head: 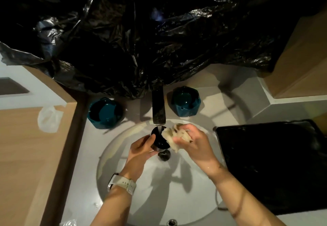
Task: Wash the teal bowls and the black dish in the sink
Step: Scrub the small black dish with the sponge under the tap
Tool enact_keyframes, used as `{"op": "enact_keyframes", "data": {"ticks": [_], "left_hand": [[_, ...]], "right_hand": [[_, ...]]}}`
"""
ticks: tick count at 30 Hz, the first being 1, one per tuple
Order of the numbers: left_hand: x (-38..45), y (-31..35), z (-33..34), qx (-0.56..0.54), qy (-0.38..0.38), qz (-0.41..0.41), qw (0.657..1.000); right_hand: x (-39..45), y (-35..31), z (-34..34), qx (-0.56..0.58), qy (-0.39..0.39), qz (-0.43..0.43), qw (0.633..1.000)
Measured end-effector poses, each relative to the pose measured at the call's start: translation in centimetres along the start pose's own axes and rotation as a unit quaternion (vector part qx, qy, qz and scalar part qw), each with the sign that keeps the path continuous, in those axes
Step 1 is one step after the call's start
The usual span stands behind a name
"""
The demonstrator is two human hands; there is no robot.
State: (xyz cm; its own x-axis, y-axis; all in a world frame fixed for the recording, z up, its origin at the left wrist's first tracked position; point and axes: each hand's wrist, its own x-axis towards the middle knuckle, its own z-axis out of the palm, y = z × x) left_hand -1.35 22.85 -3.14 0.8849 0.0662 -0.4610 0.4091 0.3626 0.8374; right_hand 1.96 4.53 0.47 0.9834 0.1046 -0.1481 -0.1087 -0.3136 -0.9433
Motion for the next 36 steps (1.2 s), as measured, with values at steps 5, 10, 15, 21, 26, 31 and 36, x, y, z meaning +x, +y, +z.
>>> {"op": "enact_keyframes", "data": {"ticks": [5,10,15,21,26,31,36], "left_hand": [[1.0,-0.7,0.4,0.004,0.011,-0.011,1.0],[1.1,-0.9,0.2,0.026,0.028,-0.018,0.999],[1.5,-0.2,1.3,0.054,0.033,-0.017,0.998],[2.1,0.8,0.4,0.087,0.027,-0.028,0.995],[1.8,0.1,1.6,0.045,0.015,-0.047,0.998],[2.0,0.2,1.1,0.038,0.009,-0.034,0.999],[1.7,-0.9,2.7,0.038,0.018,-0.056,0.998]], "right_hand": [[2.1,0.1,2.9,-0.231,-0.175,-0.099,0.952],[3.9,0.2,2.5,-0.408,-0.272,-0.105,0.865],[4.1,0.1,3.3,-0.348,-0.209,-0.069,0.911],[4.3,-1.3,1.5,-0.126,-0.31,0.102,0.937],[5.0,-1.3,2.1,-0.41,-0.236,-0.102,0.875],[4.0,-0.6,2.6,0.08,-0.236,0.156,0.956],[6.0,-2.5,0.8,-0.526,-0.297,-0.014,0.797]]}}
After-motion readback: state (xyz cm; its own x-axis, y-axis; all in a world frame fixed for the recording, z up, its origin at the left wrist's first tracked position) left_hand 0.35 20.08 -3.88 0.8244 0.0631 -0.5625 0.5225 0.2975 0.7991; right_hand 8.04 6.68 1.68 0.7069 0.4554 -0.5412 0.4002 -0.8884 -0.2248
